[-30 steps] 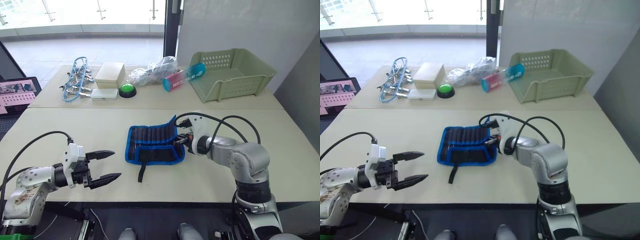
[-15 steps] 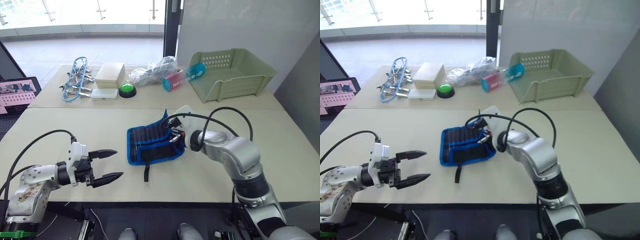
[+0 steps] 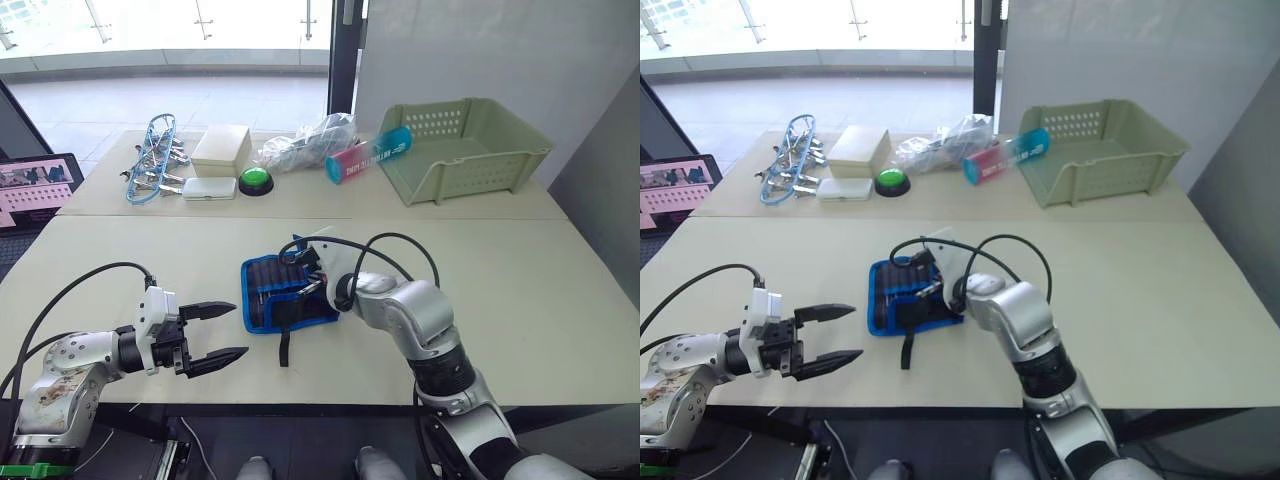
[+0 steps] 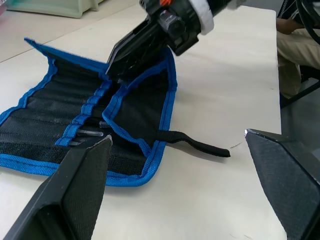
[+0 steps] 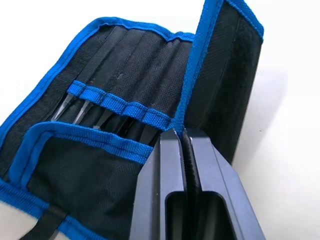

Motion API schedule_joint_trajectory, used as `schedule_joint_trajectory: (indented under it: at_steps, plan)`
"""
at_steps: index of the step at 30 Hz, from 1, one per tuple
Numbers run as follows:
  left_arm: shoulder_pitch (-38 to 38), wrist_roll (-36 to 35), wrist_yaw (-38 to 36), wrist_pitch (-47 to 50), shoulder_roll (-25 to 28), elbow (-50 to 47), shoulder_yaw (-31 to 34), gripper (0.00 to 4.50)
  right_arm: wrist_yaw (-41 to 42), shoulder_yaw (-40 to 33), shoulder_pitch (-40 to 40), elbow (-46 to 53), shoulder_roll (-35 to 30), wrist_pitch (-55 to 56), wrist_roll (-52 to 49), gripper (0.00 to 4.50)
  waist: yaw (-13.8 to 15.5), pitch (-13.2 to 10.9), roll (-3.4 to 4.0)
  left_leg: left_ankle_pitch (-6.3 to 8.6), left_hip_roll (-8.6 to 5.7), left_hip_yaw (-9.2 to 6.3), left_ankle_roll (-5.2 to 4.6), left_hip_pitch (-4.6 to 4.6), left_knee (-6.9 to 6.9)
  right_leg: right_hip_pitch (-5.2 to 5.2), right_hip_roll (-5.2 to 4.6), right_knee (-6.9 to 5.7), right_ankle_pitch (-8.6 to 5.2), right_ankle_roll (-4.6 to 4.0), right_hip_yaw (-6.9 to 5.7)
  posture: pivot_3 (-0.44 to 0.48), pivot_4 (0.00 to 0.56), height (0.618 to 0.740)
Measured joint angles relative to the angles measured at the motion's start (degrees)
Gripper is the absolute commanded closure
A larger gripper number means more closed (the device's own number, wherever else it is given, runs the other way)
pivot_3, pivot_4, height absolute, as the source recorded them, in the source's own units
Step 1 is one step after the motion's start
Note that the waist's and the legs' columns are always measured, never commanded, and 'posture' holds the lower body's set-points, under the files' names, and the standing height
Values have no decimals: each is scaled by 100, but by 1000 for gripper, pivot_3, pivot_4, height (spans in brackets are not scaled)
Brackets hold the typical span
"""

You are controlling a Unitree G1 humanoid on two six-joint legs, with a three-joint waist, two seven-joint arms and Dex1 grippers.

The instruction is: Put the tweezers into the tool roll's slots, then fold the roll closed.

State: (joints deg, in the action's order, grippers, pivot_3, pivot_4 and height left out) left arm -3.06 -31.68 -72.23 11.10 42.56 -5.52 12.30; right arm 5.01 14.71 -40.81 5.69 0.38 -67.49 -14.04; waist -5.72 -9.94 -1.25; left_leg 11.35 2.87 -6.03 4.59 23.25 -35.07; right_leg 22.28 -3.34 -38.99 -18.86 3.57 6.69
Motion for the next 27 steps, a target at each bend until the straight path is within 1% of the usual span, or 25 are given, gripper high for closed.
schedule_joint_trajectory:
  at_steps: [3, 5, 6, 9, 13, 17, 19, 22, 25, 27]
  plan:
    - [-1, 0, -1, 0, 1, 1, 0, 0, -5, -386, 159, -155, 354, 194, -60, 3247, 3, 1, -2, 0, 0, 0, 0, -2, -1, -2, 0, -1, 0, 0, -1, 0, 150, 740]
    - [-5, 0, -4, 0, 1, 2, 0, 0, 34, -517, 201, -200, 457, 264, -89, 2586, 2, 1, -2, 0, 0, 0, 0, -5, 0, -3, 0, -2, 0, 0, -1, 0, 150, 740]
    - [-6, 0, -7, 0, 1, 2, 0, 0, 86, -538, 228, -222, 462, 317, -98, 2153, 3, 1, -1, 0, 0, 0, 0, -8, 0, -4, 0, -2, 0, 0, -1, 0, 150, 740]
    - [-38, 2, -18, 0, 1, 12, 0, 0, 251, -714, 253, -237, 490, 357, -284, 1202, 10, 2, -1, -1, 0, 0, 1, -9, -2, -7, 0, -2, 0, 0, -1, 0, 150, 740]
    - [-63, 5, -21, -1, 1, 84, 1, 0, 575, -1204, 253, -236, 457, 345, -700, 1202, 20, 1, -1, -2, 0, 0, 2, -5, -3, -7, 0, -1, 0, 0, -1, 0, 150, 740]
    - [-70, 7, -21, -1, 1, 141, 1, 0, 1049, -1512, 247, -148, 192, 268, -1131, 1202, 15, 0, 0, -2, 0, 0, 2, -4, 2, -4, 0, -1, 0, 0, -2, 0, 150, 740]
    - [-72, 8, -21, -1, 1, 154, 1, 0, 1229, -1901, 170, -150, 183, 196, -1493, 1202, 10, -1, 1, -2, 0, -1, 2, 0, 1, -1, 0, -1, 0, 0, -1, 0, 150, 740]
    - [-95, 9, -18, -1, 1, 156, 1, 0, 1447, -2455, -105, -202, 0, 237, -1917, 1202, 6, -1, 2, -2, 0, -1, 1, -2, 2, -2, 0, -1, 0, 0, -2, 0, 150, 740]
    - [-96, 9, -11, -1, 2, 169, 2, 0, 1737, -2577, -111, -422, -361, 425, -2047, 1202, 11, -1, 1, -2, 0, 0, 1, 0, 2, -3, 0, 1, 0, 0, -1, 0, 150, 740]
    - [-96, 9, -5, -1, 2, 172, 3, 0, 1858, -2660, -96, -679, -408, 616, -2090, 1202, 1, -1, 2, -2, 0, 0, 1, 1, 2, 0, 0, 1, 0, 0, 0, 0, 150, 740]
